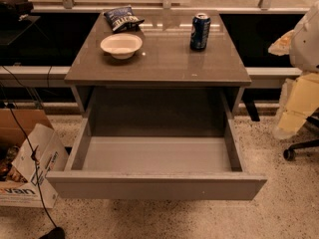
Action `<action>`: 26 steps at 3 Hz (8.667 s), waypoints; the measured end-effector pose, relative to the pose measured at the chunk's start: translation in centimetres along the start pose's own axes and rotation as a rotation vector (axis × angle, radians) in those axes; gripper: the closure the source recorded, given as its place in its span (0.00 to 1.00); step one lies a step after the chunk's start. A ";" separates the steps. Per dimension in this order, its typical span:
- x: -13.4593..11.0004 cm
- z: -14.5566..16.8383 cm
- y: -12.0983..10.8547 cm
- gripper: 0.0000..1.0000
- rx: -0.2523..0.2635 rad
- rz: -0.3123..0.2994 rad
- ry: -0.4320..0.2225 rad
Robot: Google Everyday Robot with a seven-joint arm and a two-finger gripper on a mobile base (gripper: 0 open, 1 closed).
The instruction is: Place pepsi can into top drawer
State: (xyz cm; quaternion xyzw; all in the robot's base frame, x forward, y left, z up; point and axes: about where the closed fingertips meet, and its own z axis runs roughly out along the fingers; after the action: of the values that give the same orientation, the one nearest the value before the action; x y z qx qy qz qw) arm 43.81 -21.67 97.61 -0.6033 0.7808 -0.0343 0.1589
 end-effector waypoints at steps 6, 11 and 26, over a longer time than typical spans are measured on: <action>-3.6 7.2 -17.2 0.00 0.063 0.104 -0.162; -11.7 11.5 -24.9 0.00 0.170 0.405 -0.676; -16.6 26.3 -40.5 0.36 0.320 0.898 -0.814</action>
Offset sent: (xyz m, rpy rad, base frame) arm 0.0413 0.0097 -0.0055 0.1070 -0.0551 -0.0253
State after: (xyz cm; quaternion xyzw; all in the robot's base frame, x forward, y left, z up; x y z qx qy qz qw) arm 92.76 -13.13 86.07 -0.1500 0.8201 0.1518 0.5309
